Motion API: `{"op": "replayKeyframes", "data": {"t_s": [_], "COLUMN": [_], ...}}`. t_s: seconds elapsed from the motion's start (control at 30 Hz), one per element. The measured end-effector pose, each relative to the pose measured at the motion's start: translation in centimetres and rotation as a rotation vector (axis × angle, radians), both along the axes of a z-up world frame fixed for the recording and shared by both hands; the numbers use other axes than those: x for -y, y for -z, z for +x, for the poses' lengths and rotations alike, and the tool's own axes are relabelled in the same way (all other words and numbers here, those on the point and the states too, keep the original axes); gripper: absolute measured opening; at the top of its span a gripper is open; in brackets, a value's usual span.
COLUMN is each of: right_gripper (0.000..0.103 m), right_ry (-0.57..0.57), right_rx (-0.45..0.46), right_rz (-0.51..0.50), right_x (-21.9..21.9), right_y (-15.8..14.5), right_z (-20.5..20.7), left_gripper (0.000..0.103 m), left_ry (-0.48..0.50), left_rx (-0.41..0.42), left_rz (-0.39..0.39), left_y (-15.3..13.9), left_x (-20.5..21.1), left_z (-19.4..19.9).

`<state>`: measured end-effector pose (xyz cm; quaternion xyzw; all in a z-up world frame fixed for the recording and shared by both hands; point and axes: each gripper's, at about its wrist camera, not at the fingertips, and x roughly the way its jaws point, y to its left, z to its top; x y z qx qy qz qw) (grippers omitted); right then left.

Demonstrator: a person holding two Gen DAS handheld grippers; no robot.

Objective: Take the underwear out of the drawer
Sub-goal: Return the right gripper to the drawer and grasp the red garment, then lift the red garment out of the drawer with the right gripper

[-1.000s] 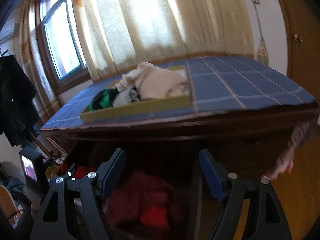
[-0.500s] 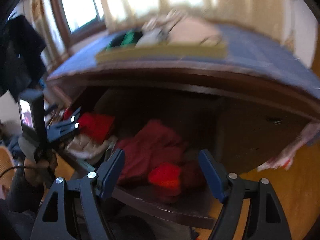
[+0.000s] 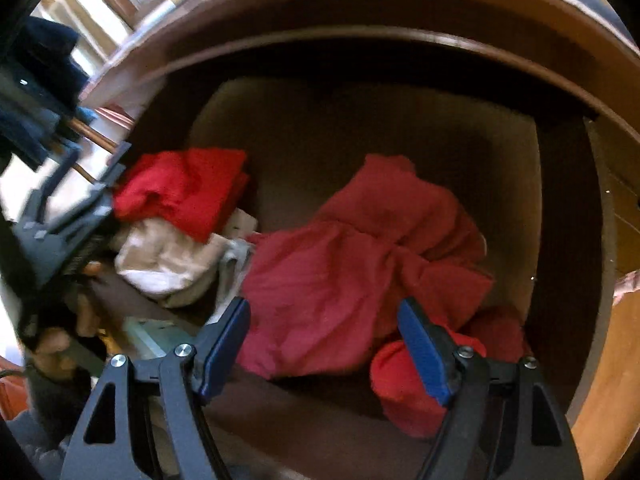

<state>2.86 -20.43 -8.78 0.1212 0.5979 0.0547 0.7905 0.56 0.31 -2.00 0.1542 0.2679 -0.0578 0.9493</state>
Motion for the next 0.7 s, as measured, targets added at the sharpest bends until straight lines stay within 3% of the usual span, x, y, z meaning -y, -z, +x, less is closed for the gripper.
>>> {"op": "replayKeyframes", "data": {"t_s": [0.13,0.4,0.47,0.5,0.53,0.7], "right_gripper": [0.078,0.078,0.065,0.049,0.042,0.022], "right_ry": [-0.032,-0.032,-0.028,-0.029,-0.026,0.043], "right_rx": [-0.044,-0.105,-0.103,-0.107,-0.102,-0.054], "right_rz": [-0.034,0.015,0.0,-0.034,-0.059,0.025], "right_x": [-0.7,-0.6,-0.5,-0.5,-0.4,1.6], "right_y": [1.1,2.1,2.1,2.4,2.4,2.2], "right_z": [0.8,1.8,1.9,2.4,2.4,1.9], "left_gripper": [0.101,0.101,0.101,0.101,0.101,0.102], "left_ry": [0.0,-0.001,0.0,0.0,0.0,0.0], "left_rx": [0.0,-0.002,-0.001,-0.002,-0.003,0.002], "left_rz": [-0.001,-0.002,-0.003,-0.003,-0.003,-0.002], "left_y": [0.0,0.0,0.0,0.0,0.1,0.0], "left_x": [0.0,0.0,0.0,0.0,0.0,0.0], "left_z": [0.0,0.0,0.0,0.1,0.1,0.0]}}
